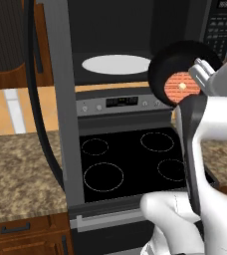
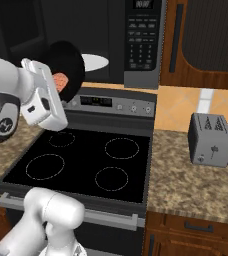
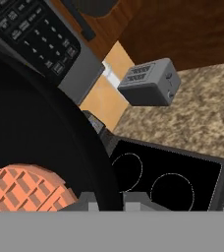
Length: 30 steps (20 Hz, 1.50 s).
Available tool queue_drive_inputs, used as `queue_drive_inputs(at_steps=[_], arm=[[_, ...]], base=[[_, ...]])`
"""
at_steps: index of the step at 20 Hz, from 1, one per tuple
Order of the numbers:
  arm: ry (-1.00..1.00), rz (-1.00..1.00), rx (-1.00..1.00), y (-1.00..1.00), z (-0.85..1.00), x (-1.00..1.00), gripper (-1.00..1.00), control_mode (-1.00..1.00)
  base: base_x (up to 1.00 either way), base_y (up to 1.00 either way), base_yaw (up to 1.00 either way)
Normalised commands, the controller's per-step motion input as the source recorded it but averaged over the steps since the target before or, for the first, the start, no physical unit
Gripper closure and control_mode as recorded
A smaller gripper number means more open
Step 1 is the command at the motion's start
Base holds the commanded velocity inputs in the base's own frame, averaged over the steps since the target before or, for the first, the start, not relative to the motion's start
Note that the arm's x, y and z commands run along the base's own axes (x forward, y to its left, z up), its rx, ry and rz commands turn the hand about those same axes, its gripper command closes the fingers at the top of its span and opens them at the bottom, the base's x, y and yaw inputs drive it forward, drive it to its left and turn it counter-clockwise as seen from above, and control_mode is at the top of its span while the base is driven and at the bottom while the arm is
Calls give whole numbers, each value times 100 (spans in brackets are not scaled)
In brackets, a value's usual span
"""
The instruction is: Open the microwave, place the bowl with waffle inside the microwave, then close the microwave door and turn it on.
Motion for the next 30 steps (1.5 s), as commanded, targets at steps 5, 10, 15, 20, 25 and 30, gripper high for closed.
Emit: queue_drive_inputs(at_steps=[5, 10, 15, 20, 25, 30], arm=[[6, -13, 0, 25, 8, 62, 100, -100], [19, -11, 3, 0, 13, 69, 100, -100], [-2, 0, 14, 0, 40, 9, 100, -100], [0, 0, 17, 0, 12, 27, 100, -100], [0, 1, 15, 3, 0, 55, 100, -100], [0, 6, 3, 33, -7, 54, 100, -100]], base=[[0, 0, 0], [0, 0, 0], [0, 0, 0], [0, 0, 0], [0, 0, 0], [0, 0, 0]])
